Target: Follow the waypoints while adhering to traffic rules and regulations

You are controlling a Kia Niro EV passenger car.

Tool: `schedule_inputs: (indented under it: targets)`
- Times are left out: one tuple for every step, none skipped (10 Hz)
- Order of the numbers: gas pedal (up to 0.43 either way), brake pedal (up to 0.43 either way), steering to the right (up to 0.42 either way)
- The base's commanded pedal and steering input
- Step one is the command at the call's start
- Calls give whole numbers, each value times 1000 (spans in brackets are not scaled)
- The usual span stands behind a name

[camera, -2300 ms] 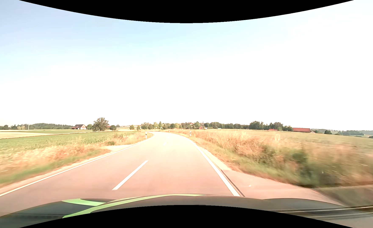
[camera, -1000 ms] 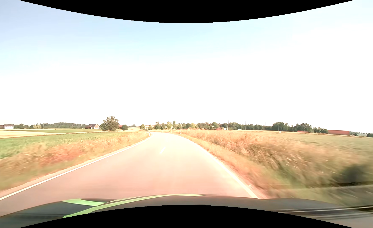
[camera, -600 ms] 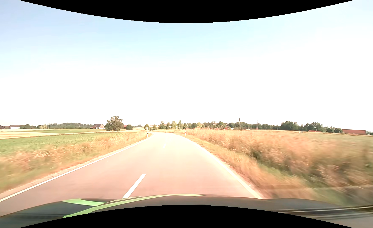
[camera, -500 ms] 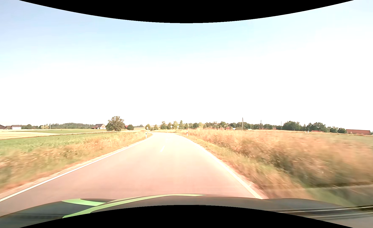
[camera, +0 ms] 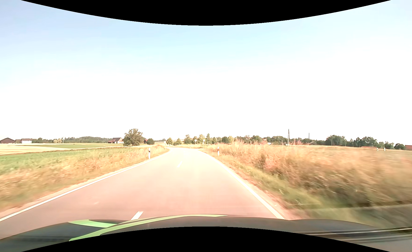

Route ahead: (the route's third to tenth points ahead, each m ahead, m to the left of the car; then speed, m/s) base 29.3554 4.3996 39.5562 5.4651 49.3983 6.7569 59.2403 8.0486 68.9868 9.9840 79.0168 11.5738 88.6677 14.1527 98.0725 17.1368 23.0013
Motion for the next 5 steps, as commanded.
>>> schedule_inputs:
  targets:
    - [98,0,-23]
    - [98,0,-23]
    - [110,0,-23]
    - [110,0,-21]
    - [110,0,-19]
